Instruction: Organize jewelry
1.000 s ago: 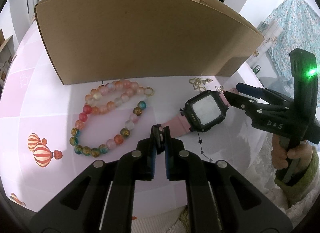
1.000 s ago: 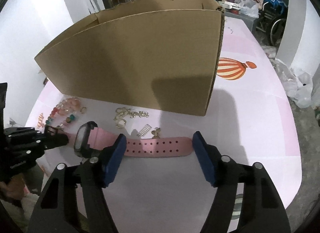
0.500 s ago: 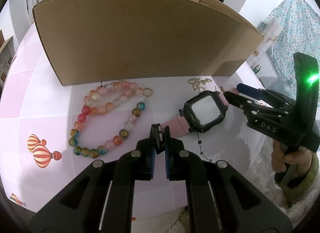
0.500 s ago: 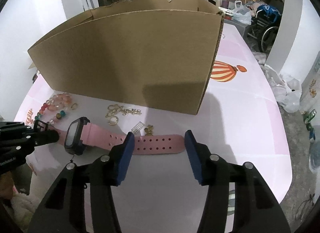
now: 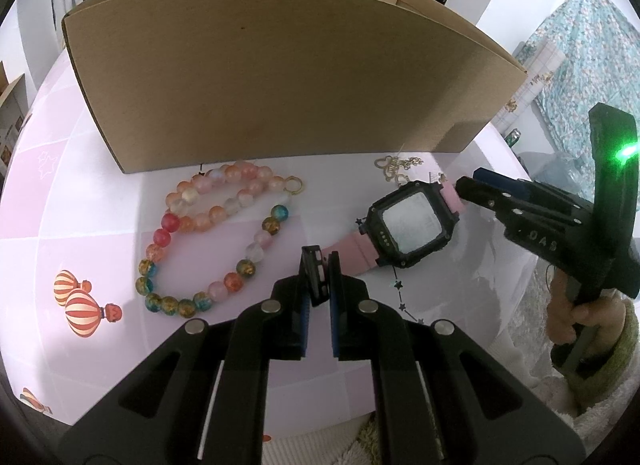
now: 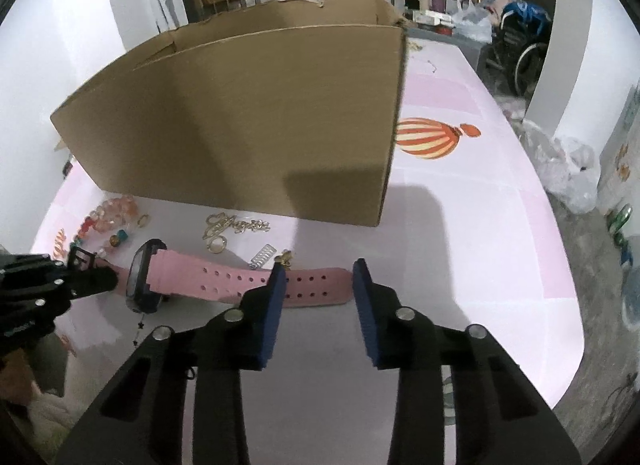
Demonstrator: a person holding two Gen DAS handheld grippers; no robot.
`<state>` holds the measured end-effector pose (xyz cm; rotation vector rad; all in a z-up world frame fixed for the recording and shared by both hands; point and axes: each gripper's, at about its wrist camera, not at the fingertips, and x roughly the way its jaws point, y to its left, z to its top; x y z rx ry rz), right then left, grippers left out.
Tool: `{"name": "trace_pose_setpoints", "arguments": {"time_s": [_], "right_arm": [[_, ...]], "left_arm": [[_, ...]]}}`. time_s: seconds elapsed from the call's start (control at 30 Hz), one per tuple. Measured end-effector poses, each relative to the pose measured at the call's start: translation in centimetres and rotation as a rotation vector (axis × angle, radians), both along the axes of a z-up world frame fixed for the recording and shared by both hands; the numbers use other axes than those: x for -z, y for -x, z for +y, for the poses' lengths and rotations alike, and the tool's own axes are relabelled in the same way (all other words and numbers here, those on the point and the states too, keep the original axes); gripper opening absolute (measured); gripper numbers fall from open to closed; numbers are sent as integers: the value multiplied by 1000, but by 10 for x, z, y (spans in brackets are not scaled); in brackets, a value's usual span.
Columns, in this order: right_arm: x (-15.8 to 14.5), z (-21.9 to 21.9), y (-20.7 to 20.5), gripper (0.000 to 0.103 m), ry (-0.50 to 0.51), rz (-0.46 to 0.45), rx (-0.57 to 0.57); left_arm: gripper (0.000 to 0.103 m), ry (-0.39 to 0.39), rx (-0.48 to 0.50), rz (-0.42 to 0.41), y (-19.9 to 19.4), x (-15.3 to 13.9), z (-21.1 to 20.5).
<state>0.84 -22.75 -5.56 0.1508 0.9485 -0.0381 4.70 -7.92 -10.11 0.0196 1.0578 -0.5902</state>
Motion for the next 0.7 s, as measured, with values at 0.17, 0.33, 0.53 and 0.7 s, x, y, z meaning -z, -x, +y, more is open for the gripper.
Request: {"name": "trace_pose_setpoints", "arguments": {"time_s": [0.17, 0.33, 0.53, 0.7], "right_arm": [[1, -28, 5, 31, -232, 4, 59], [0, -51, 15, 38, -478, -9, 92], [8, -51, 23, 51, -741, 21, 90], [17, -36, 17, 52, -760, 104, 84]], "left_arm": [[6, 0, 2, 0, -1, 0, 0], [10, 3, 4, 0, -2, 1, 0], [10, -3, 7, -5, 0, 1, -1], [10, 0, 8, -5, 0, 2, -1]]}}
